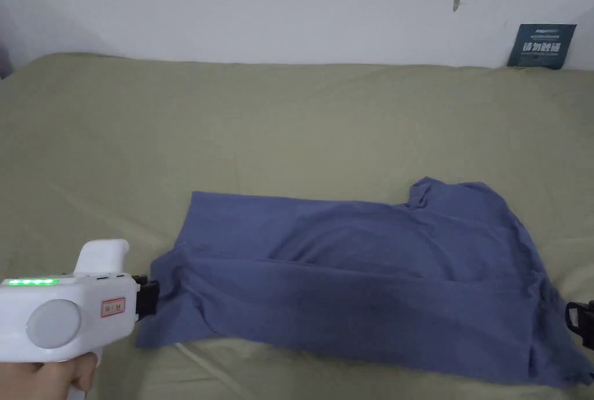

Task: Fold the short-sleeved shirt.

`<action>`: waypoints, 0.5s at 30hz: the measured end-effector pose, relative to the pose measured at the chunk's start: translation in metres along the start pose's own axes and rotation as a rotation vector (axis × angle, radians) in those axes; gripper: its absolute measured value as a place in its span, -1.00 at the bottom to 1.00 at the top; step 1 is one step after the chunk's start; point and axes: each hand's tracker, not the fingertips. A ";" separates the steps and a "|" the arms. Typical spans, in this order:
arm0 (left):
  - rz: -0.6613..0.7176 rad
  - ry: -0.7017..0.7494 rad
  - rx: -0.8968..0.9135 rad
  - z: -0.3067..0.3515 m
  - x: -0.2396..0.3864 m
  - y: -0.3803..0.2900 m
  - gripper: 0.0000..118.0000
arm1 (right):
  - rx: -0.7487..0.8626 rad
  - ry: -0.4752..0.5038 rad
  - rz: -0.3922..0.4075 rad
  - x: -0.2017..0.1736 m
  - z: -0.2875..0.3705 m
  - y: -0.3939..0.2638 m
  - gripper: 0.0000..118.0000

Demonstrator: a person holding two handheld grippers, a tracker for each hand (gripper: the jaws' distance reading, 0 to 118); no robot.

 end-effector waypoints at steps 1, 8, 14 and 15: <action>0.004 0.001 -0.002 -0.001 -0.002 -0.003 -1.00 | -0.002 -0.002 0.007 0.000 0.001 -0.004 -0.98; 0.027 0.006 -0.077 -0.016 -0.003 -0.014 0.99 | -0.047 0.000 0.006 0.000 -0.005 -0.020 -0.98; 0.022 0.024 -0.165 -0.048 0.013 -0.013 0.80 | -0.085 0.012 -0.008 0.003 -0.019 -0.028 -0.98; 0.018 0.025 -0.176 -0.054 0.011 -0.012 0.42 | -0.088 0.010 -0.014 0.003 -0.021 -0.028 -0.98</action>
